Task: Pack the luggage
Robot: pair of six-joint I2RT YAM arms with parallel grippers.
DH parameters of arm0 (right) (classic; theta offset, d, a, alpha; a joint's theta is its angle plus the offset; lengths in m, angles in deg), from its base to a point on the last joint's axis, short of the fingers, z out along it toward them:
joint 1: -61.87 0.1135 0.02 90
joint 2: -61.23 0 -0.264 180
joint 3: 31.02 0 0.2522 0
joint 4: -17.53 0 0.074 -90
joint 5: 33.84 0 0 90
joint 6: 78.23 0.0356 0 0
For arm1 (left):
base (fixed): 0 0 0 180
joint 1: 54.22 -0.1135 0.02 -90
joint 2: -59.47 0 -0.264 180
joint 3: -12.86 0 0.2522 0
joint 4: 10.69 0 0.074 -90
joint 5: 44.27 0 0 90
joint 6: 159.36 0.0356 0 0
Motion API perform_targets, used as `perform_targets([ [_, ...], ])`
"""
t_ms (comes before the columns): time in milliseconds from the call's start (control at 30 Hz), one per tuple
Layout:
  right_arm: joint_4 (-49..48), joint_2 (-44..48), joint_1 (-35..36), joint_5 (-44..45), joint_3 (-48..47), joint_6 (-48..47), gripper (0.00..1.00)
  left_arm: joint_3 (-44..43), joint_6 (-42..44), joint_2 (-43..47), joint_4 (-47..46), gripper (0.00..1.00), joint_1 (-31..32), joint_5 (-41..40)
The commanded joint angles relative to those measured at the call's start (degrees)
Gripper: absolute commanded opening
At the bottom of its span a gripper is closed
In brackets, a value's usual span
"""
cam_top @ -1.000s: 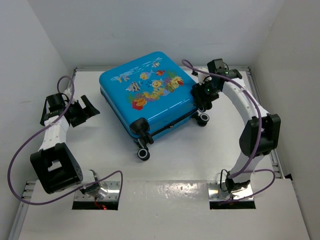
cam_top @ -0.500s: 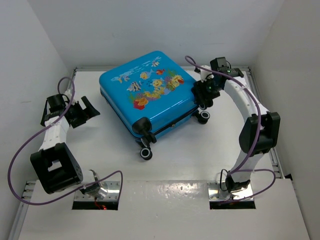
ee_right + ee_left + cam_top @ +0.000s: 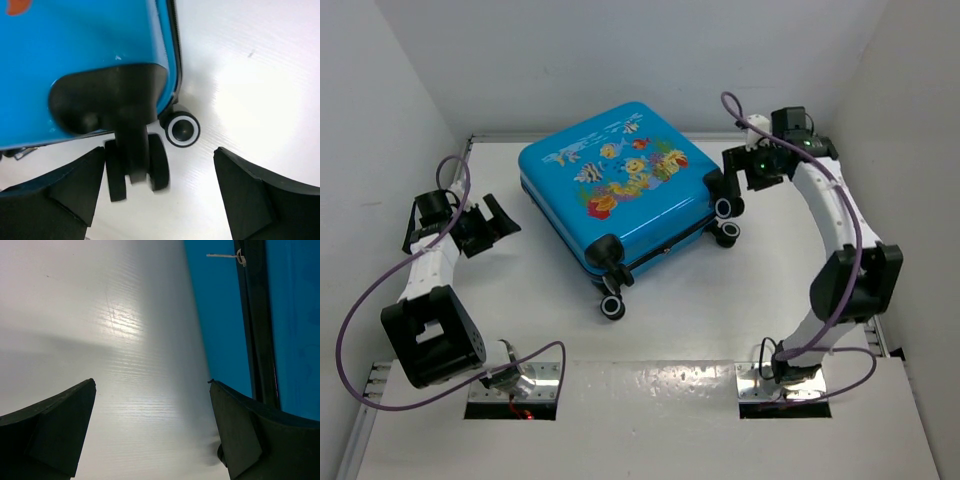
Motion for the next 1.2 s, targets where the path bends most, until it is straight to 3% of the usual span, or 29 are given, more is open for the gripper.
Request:
perform_targets([
  [0,-6.6,8.0,-3.8,1.4,2.4,2.2,0.87,0.2,-1.2,2.1,-1.5,1.00,-0.5,0.5],
  [100,-10.5,15.5,-6.4,0.1,10.4,5.4,0.81,0.8,-1.9,2.6,-2.1,1.00,-1.0,-0.1],
  [167,-13.0,24.1,-6.0,-4.6,17.1,8.9,0.58,1.3,-2.8,3.3,-2.7,1.00,-1.5,-0.1],
  [233,-15.9,30.6,-0.6,-4.7,24.2,11.3,0.37,2.0,-4.4,3.3,-3.3,1.00,-1.5,-0.7],
  [300,-14.9,31.7,5.0,-3.8,26.2,12.8,0.31,2.0,-4.4,3.8,-3.3,1.00,-1.5,-0.7],
  [533,-16.5,31.5,19.3,2.1,34.1,23.6,0.29,2.0,-5.0,4.5,-3.3,1.00,-2.1,-0.7],
  [567,-16.8,30.1,20.3,2.6,34.9,24.4,0.26,2.0,-5.0,4.5,-3.3,1.00,-2.1,-0.7],
  [633,-18.5,29.4,22.5,3.9,35.4,23.4,0.22,2.5,-5.0,4.5,-3.3,1.00,-2.1,-0.7],
  [800,-29.5,28.0,36.4,7.1,39.1,14.8,0.12,2.5,-4.4,5.0,-3.3,1.00,-2.1,-0.7],
  [900,-32.7,25.3,40.6,9.4,37.9,12.8,0.11,2.5,-3.9,5.0,-2.8,1.00,-2.6,-0.7],
  [1167,-35.1,16.5,41.4,11.8,33.3,11.6,0.17,2.0,-3.3,4.5,-2.3,1.00,-3.1,-0.7],
])
